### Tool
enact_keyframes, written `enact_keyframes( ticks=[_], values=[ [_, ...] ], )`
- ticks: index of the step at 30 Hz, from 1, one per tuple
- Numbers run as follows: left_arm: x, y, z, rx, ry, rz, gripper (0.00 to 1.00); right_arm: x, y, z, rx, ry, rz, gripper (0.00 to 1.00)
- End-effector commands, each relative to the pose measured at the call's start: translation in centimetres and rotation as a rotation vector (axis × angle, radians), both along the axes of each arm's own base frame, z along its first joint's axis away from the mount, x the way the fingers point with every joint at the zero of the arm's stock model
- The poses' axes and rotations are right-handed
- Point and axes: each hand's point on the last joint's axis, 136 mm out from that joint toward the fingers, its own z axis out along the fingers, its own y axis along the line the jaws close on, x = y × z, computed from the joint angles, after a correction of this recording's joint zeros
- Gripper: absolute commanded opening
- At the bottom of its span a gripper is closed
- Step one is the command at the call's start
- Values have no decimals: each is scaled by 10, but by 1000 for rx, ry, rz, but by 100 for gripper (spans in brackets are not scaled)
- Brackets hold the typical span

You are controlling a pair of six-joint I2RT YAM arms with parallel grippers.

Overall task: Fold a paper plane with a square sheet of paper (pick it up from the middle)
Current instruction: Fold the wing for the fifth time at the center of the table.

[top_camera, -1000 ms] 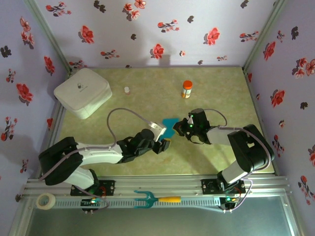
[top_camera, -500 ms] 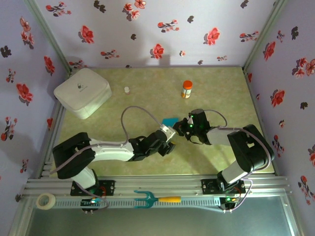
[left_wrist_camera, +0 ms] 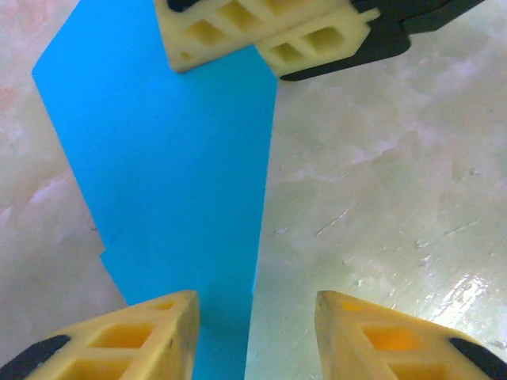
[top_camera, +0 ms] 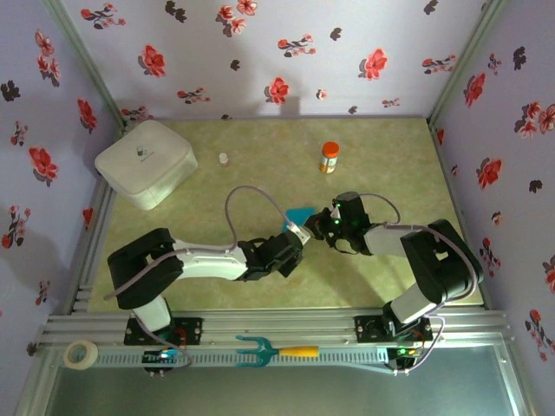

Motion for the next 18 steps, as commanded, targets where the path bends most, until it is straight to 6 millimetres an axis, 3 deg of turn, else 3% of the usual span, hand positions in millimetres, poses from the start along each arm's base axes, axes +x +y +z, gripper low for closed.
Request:
enact_keyframes(
  ticks=[1, 18],
  values=[
    [2, 3, -3, 39, -12, 23, 41, 1, 0, 3, 3, -13, -11, 5],
    [4, 8, -6, 75, -21, 25, 27, 1, 1, 2, 1, -9, -11, 5]
  ],
)
